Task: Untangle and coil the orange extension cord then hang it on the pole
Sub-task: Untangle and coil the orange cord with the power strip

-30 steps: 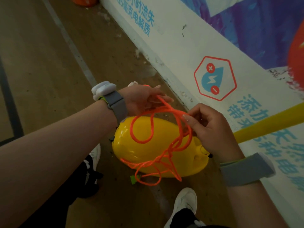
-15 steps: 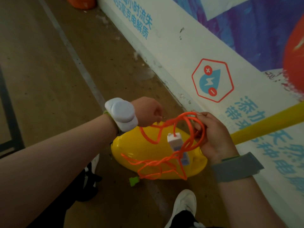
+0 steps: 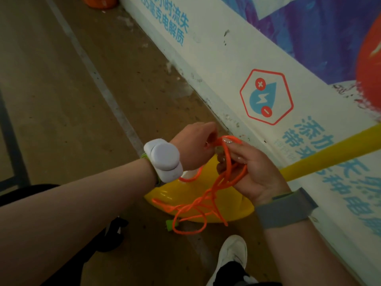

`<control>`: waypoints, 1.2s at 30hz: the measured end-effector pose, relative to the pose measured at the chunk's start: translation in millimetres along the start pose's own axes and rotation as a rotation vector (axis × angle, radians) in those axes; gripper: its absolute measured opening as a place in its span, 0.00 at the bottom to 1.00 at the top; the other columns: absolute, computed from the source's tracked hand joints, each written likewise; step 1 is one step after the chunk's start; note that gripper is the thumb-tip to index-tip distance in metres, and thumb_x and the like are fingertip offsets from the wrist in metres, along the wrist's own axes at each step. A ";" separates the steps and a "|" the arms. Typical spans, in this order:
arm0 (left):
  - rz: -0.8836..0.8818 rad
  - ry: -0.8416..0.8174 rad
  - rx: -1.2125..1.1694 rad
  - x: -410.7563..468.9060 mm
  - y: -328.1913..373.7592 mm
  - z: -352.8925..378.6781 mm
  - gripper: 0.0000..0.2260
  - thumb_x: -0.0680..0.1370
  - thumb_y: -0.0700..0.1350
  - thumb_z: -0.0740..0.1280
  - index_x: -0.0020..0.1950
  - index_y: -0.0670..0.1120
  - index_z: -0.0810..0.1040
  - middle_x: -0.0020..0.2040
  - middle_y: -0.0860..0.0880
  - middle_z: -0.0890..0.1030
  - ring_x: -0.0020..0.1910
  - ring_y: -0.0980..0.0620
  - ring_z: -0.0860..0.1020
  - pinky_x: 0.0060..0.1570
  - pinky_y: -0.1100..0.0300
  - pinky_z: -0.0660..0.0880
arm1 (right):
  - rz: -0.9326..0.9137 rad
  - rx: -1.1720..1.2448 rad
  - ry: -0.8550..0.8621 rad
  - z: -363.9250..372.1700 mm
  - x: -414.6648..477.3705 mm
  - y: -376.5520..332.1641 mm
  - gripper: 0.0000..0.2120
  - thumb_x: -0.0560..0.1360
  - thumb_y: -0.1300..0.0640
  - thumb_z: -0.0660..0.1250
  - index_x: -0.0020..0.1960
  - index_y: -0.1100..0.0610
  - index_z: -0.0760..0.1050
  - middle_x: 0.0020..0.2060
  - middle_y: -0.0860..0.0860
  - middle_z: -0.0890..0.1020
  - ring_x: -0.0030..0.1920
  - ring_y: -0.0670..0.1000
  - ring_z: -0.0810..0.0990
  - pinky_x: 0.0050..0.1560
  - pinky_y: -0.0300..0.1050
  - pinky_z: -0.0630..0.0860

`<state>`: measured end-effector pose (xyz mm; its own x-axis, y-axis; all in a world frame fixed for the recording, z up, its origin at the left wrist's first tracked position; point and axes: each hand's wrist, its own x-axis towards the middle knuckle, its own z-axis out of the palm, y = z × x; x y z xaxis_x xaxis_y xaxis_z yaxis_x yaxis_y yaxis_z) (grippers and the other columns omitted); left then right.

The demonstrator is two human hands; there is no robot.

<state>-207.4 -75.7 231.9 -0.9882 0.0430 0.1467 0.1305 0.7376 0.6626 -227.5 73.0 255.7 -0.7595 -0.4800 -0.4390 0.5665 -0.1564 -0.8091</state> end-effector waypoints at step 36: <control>-0.239 -0.062 0.204 13.7 -27.1 -45.6 0.08 0.76 0.44 0.66 0.53 0.50 0.82 0.52 0.48 0.80 0.51 0.49 0.77 0.54 0.56 0.71 | -0.246 -0.649 0.375 -9.9 -10.6 -29.2 0.14 0.75 0.51 0.68 0.39 0.63 0.79 0.17 0.44 0.65 0.22 0.43 0.62 0.29 0.40 0.62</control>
<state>-220.9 -125.8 249.4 -0.9927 -0.1119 -0.0446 -0.1189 0.8515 0.5106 -239.1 91.2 280.1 -0.9615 -0.1558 -0.2263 0.1555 0.3706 -0.9157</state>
